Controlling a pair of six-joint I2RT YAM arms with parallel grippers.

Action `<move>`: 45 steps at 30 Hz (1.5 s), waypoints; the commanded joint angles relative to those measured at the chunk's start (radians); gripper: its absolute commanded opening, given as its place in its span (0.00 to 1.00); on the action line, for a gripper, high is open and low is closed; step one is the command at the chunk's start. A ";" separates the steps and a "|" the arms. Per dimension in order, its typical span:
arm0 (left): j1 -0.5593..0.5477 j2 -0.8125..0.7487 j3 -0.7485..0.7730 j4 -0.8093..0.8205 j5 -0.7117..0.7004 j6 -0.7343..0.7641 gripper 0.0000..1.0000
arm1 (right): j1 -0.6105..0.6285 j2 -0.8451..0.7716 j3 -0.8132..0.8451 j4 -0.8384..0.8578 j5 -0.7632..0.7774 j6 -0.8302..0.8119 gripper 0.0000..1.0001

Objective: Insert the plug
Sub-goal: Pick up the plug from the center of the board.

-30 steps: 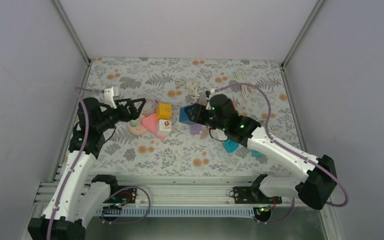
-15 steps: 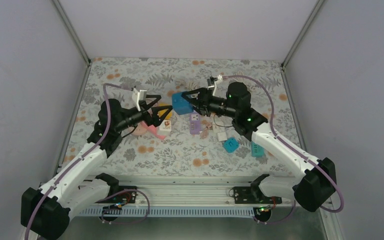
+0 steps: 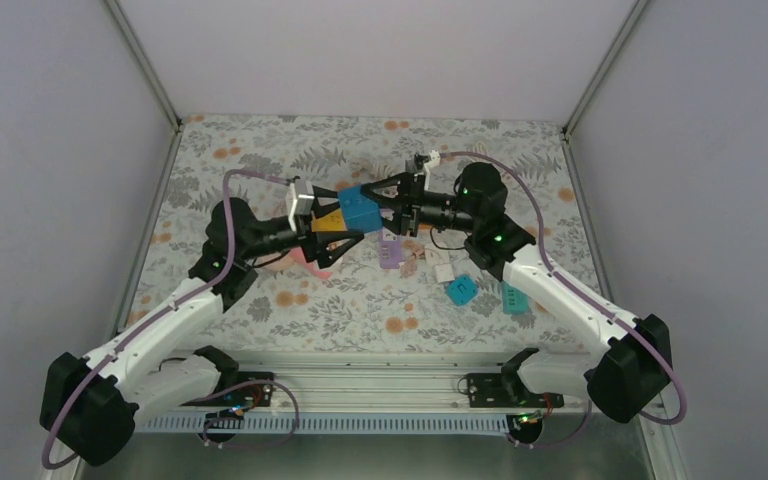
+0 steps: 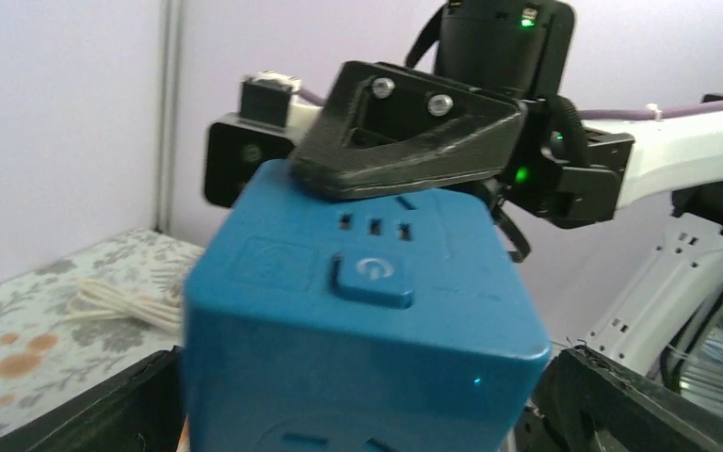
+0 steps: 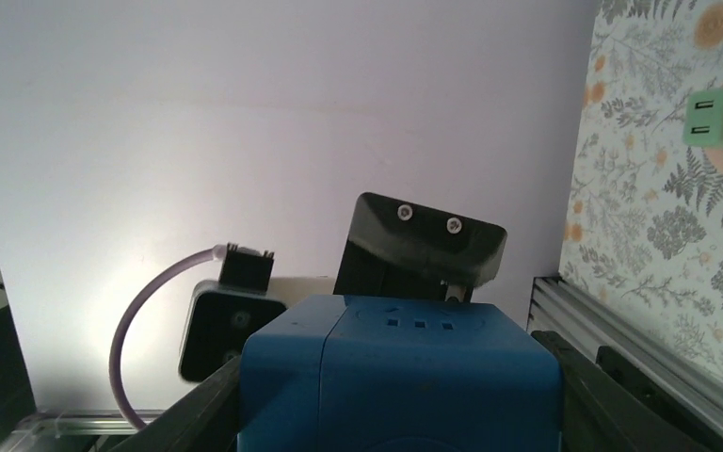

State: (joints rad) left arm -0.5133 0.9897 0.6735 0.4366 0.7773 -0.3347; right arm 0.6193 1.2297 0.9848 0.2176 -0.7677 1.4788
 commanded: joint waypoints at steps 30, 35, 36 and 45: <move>-0.039 0.063 0.172 -0.271 0.250 0.118 0.44 | -0.018 -0.114 0.307 -0.720 0.076 -1.419 1.00; -0.041 0.102 0.196 -0.374 0.318 0.164 0.44 | -0.015 -0.083 0.332 -0.755 -0.148 -1.542 0.99; -0.043 0.109 0.198 -0.383 0.329 0.169 0.44 | -0.012 -0.074 0.333 -0.763 -0.173 -1.550 0.99; -0.072 0.152 0.238 -0.456 0.397 0.235 0.44 | 0.043 -0.012 0.343 -0.872 -0.152 -1.628 0.99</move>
State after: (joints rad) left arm -0.5781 1.1332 0.8539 0.0093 1.0958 -0.1490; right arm 0.6350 1.2011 1.3010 -0.5800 -0.9066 -0.0650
